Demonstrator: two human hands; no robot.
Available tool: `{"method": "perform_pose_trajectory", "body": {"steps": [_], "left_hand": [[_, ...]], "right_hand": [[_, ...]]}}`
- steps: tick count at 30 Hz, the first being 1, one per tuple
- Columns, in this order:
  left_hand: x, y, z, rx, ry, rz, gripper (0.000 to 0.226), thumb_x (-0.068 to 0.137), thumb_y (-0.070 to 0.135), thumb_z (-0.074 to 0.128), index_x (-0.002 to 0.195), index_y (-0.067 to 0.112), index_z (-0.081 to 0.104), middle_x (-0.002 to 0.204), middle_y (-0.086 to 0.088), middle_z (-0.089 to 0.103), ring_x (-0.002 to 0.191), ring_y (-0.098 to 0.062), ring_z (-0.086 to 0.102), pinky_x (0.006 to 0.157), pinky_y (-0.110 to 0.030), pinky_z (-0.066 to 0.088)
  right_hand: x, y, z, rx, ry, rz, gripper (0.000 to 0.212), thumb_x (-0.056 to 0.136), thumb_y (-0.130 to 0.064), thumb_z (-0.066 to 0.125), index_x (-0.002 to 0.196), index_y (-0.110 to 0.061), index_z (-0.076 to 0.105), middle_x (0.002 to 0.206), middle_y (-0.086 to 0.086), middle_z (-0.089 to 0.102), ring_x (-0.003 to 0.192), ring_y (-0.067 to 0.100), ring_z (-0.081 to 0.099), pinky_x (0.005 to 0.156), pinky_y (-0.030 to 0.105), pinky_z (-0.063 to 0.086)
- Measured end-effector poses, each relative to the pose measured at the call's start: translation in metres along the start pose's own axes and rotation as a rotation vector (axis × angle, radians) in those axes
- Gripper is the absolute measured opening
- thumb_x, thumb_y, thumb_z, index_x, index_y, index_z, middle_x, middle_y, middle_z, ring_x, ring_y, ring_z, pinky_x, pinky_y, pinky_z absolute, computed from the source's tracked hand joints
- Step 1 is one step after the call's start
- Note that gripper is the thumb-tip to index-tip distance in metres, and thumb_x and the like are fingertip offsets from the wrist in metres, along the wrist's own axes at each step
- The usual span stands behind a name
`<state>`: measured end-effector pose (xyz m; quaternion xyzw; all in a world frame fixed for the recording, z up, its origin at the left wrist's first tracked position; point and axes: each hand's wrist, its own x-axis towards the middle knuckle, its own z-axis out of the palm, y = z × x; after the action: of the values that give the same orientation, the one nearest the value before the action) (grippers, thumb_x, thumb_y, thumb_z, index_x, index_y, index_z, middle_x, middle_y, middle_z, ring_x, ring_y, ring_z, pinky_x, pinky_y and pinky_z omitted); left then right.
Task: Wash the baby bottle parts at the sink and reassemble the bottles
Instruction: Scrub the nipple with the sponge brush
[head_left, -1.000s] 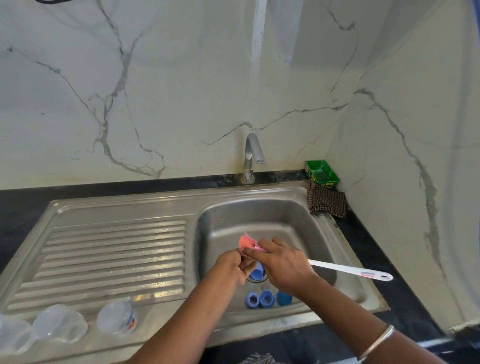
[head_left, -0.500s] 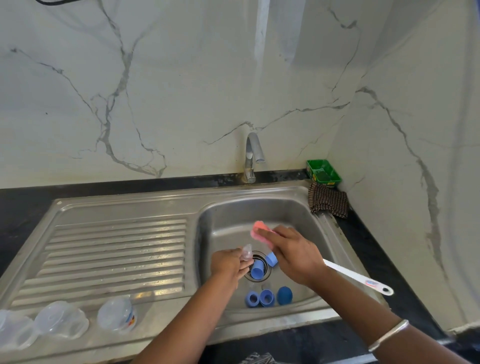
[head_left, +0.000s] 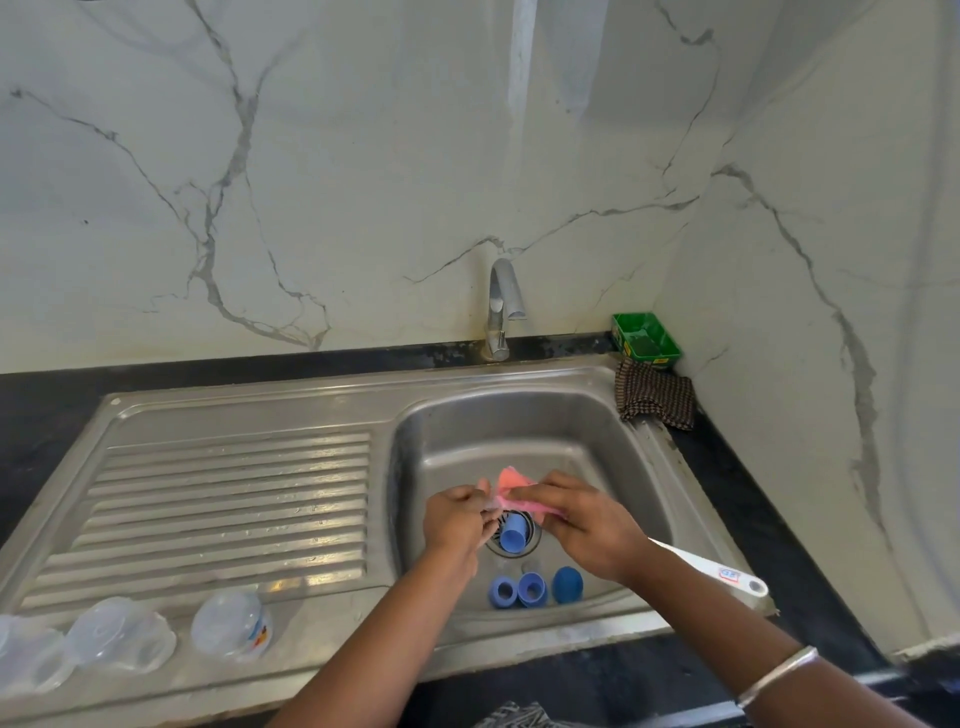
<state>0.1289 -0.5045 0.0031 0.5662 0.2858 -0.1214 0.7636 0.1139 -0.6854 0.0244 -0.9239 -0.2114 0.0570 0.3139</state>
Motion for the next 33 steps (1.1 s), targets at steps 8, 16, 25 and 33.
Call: {"method": "perform_pose_trajectory", "body": {"steps": [8,16,25,33], "left_hand": [[0.002,0.008,0.003,-0.084,-0.173,-0.060,0.020,0.098,0.026,0.061,0.097,0.006,0.060,0.080,-0.012,0.069,0.073,-0.019,0.072,0.070,-0.030,0.058],[0.012,-0.004,-0.017,0.324,-0.100,0.323,0.035,0.088,0.021,0.075,0.114,0.005,0.058,0.091,-0.011,0.075,0.085,-0.021,0.074,0.085,-0.039,0.059],[0.009,-0.001,-0.020,0.395,-0.343,0.397,0.018,0.085,0.013,0.078,0.102,0.008,0.077,0.088,-0.005,0.076,0.079,-0.021,0.068,0.079,-0.033,0.052],[0.002,0.015,-0.024,0.074,-0.484,0.040,0.016,0.083,0.019,0.068,0.087,0.005,0.076,0.076,-0.007,0.072,0.065,-0.009,0.060,0.070,-0.024,0.057]], "right_hand": [[0.010,-0.004,0.017,0.262,0.064,0.190,0.050,0.095,-0.007,0.058,0.135,-0.036,0.060,0.111,-0.003,0.063,0.103,0.014,0.061,0.094,0.042,0.051],[0.016,-0.005,0.011,0.519,0.167,0.238,0.033,0.090,-0.027,0.068,0.118,-0.045,0.066,0.115,-0.020,0.071,0.107,0.002,0.067,0.100,0.037,0.053],[0.028,-0.020,0.001,0.179,0.127,0.155,0.025,0.095,-0.044,0.061,0.118,-0.043,0.068,0.114,-0.024,0.068,0.110,-0.006,0.061,0.099,0.031,0.051],[0.011,-0.011,-0.012,0.006,0.090,-0.113,0.035,0.095,-0.013,0.062,0.127,-0.026,0.068,0.104,-0.007,0.065,0.096,0.012,0.063,0.080,0.042,0.053]]}}
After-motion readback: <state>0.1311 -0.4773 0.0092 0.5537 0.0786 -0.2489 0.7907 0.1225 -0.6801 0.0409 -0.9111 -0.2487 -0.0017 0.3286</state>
